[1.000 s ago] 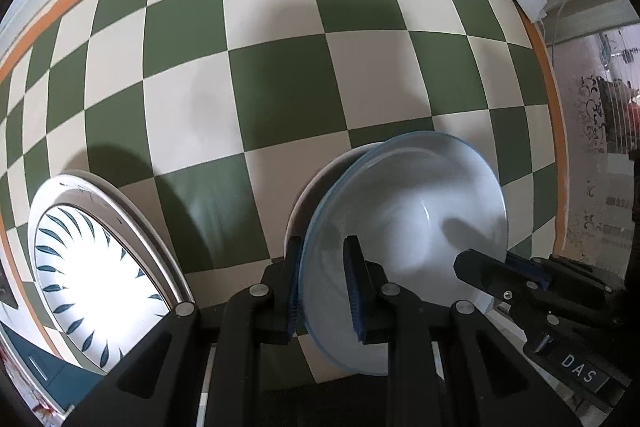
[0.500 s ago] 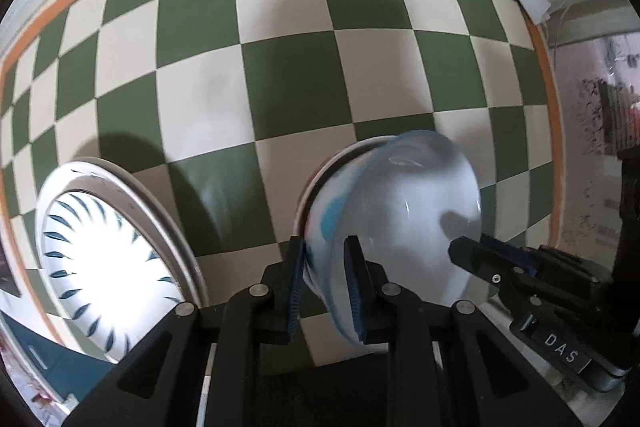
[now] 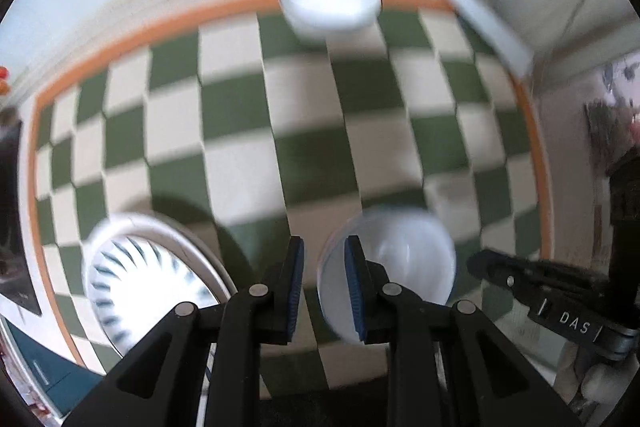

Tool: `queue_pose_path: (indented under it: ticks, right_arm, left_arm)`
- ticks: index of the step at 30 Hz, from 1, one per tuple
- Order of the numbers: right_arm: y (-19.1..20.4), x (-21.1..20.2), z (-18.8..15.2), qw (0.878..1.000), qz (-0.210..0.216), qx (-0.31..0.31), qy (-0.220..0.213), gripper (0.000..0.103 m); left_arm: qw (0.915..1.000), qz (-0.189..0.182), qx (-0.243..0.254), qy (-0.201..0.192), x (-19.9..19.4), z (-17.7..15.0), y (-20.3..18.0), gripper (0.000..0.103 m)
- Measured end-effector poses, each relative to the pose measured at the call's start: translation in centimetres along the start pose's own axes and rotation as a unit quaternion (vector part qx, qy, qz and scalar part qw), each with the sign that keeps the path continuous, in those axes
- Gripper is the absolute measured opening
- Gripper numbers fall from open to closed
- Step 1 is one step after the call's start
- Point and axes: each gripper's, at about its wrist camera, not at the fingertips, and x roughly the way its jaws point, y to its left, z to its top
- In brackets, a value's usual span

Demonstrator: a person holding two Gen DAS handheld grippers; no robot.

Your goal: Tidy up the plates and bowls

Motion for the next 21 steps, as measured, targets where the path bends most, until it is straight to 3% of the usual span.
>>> queue_pose_path:
  ticks: [5,13,21]
  right_arm:
    - [2.0,-2.3,5.4,0.999,0.024,-0.011,-0.039,0.047]
    - [4.8,-0.4,17.1,0.997,0.009,-0.027,-0.077,0.047]
    - [5.6,4.9,23.6,0.998,-0.03,-0.028,-0.053,0.047]
  left_arm:
    - [0.9976,-0.03,-0.044,-0.046,-1.6,6.2,1.8,0.032]
    - [0.9949,-0.039,-0.088,-0.032,3.3,15.6,4.9,0.032]
    - [0.9956,-0.032,-0.088,0.005,8.2,20.8,5.8,0.032]
